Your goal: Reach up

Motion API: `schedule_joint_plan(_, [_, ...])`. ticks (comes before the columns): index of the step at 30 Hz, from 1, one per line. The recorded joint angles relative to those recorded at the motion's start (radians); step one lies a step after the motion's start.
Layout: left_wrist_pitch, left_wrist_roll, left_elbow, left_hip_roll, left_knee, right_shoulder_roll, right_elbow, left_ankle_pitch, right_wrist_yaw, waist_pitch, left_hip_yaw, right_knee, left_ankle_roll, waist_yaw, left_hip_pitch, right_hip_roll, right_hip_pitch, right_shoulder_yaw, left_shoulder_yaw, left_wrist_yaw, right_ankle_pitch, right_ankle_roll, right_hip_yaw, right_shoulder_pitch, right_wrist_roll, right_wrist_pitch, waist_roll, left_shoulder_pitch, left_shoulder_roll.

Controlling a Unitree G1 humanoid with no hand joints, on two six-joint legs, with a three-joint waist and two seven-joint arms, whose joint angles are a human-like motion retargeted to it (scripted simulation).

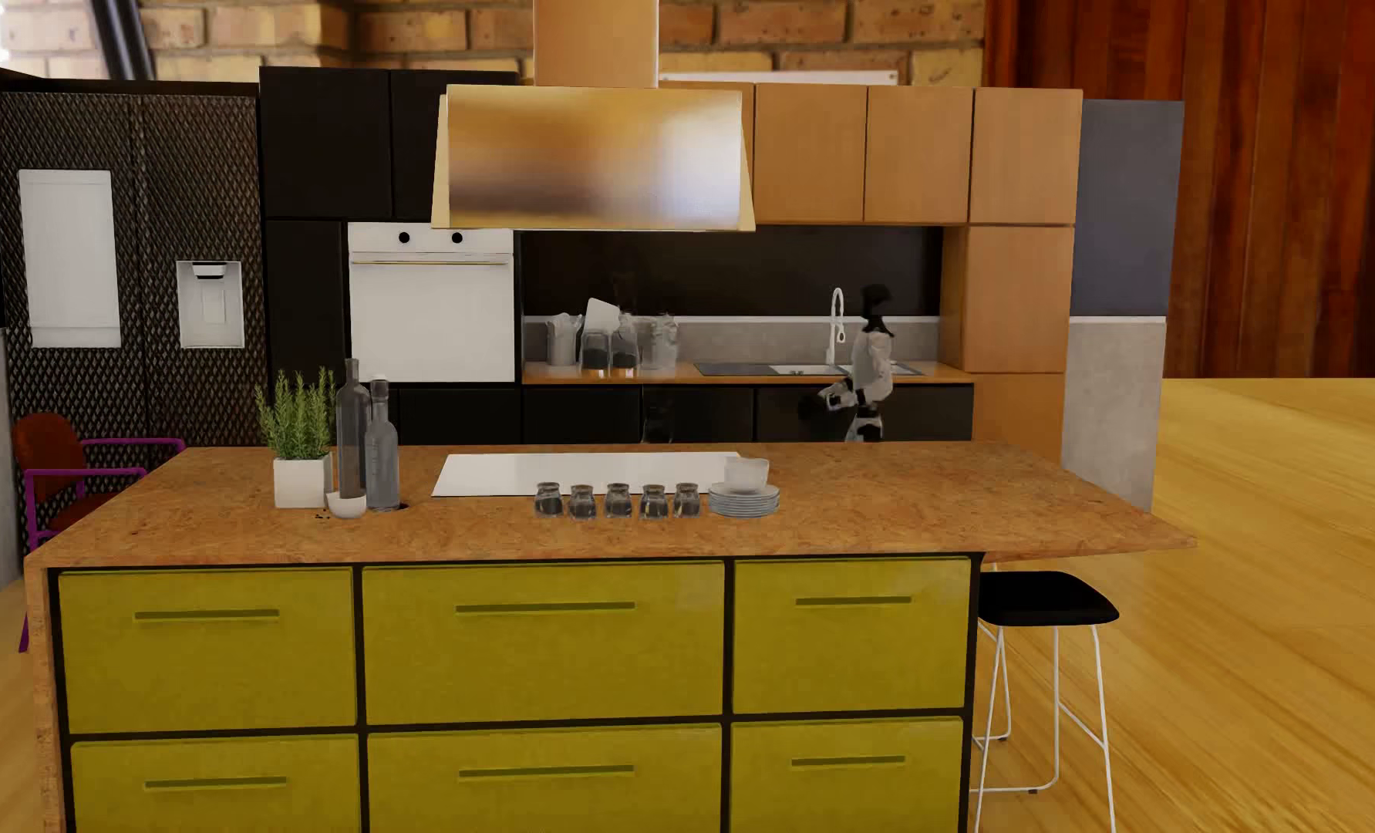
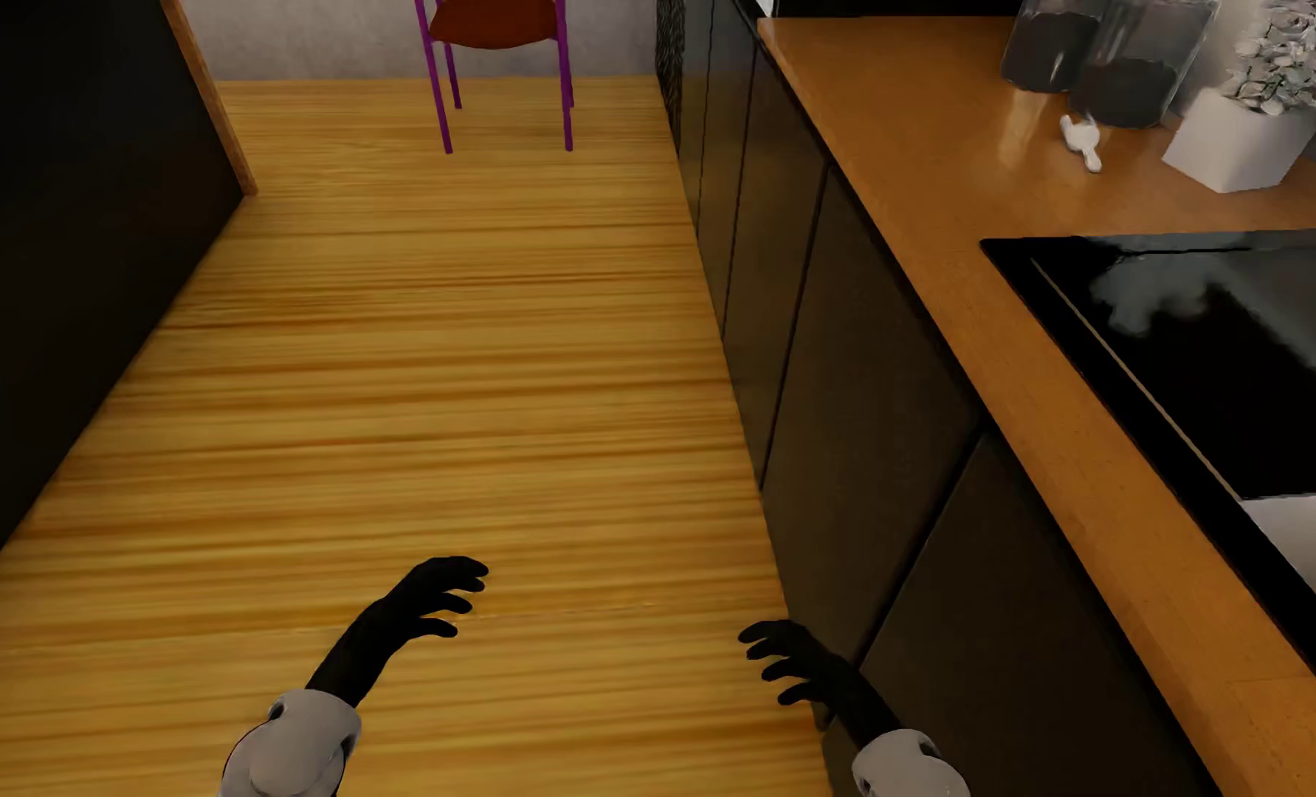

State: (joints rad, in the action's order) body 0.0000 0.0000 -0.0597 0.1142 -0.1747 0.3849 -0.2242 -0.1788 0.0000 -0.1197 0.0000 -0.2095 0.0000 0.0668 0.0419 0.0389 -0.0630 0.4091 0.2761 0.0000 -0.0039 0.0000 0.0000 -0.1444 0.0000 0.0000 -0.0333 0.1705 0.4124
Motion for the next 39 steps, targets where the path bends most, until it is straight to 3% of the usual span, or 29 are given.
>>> schedule_joint_plan(18, [0.0,0.0,0.016,0.004,0.004,0.005,0.024,0.014,0.0,0.004,0.0,0.008,0.0,0.003,-0.021,0.002,0.018,0.005,-0.008,0.0,-0.005,0.0,0.0,0.012,0.0,0.0,-0.003,0.0,0.003])
schedule_joint_plan(20, [0.0,0.0,0.038,0.014,-0.006,0.016,0.052,0.008,0.0,-0.005,0.0,0.024,0.0,-0.017,0.006,0.008,0.008,-0.004,-0.021,0.0,0.014,0.0,0.0,0.017,0.0,0.0,-0.017,-0.003,0.004])
schedule_joint_plan(22, [0.0,0.0,0.07,-0.011,-0.006,0.031,0.099,0.013,0.0,0.03,0.0,0.02,0.0,-0.012,-0.032,-0.008,0.042,-0.011,-0.038,0.0,0.011,0.0,0.0,0.027,0.0,0.0,0.001,-0.007,0.017])
schedule_joint_plan(29, [0.0,0.0,0.227,0.003,0.004,0.088,0.315,-0.024,0.0,0.003,0.0,-0.007,0.0,0.01,-0.008,0.003,0.005,-0.134,-0.169,0.0,-0.019,0.0,0.0,0.11,0.0,0.0,-0.006,-0.085,0.082])
schedule_joint_plan(33, [0.0,0.0,0.313,0.006,0.003,0.122,0.431,-0.022,0.0,-0.001,0.0,-0.005,0.0,0.011,-0.005,0.007,0.004,-0.275,-0.301,0.0,-0.017,0.0,0.0,0.182,0.0,0.0,-0.008,-0.167,0.118])
schedule_joint_plan(39, [0.0,0.0,0.33,0.008,0.002,0.177,0.508,-0.024,0.0,-0.002,0.0,-0.006,0.0,0.008,0.001,0.01,-0.001,-0.413,-0.445,0.0,-0.009,0.0,0.0,0.34,0.0,0.0,-0.004,-0.346,0.206])
